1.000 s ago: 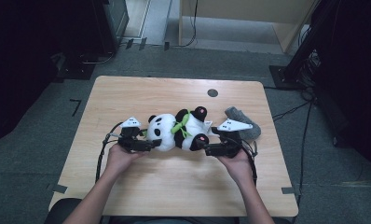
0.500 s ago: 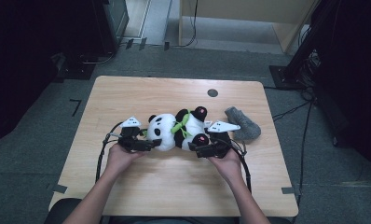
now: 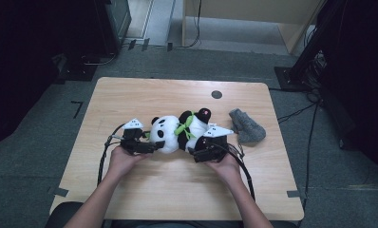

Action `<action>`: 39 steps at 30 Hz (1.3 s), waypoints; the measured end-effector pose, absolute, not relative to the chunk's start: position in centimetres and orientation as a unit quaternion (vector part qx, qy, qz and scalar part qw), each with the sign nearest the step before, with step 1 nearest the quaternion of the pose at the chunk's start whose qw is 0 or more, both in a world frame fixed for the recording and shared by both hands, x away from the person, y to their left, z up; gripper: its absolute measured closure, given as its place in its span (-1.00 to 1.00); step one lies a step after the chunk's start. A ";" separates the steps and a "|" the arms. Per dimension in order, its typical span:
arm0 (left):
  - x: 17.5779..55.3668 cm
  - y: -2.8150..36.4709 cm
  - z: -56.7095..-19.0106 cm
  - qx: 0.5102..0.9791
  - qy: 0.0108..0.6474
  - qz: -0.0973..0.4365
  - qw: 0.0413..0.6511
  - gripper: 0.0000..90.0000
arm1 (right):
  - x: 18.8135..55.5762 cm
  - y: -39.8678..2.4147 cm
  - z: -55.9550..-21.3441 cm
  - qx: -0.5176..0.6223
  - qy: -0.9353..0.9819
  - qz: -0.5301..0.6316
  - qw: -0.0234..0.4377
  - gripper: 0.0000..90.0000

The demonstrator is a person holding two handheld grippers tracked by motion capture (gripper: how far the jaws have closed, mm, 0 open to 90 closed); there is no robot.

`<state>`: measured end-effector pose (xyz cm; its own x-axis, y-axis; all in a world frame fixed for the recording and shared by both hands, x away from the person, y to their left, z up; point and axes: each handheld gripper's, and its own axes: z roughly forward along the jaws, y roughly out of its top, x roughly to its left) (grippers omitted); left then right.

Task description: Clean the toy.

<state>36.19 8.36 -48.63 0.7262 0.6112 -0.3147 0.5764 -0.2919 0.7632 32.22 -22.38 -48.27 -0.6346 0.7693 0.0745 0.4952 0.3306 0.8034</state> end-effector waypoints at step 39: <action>34.9 9.2 -45.7 0.826 0.295 0.015 0.480 -0.59 | 31.9 -26.0 -42.4 0.430 0.775 0.434 0.164 -0.04</action>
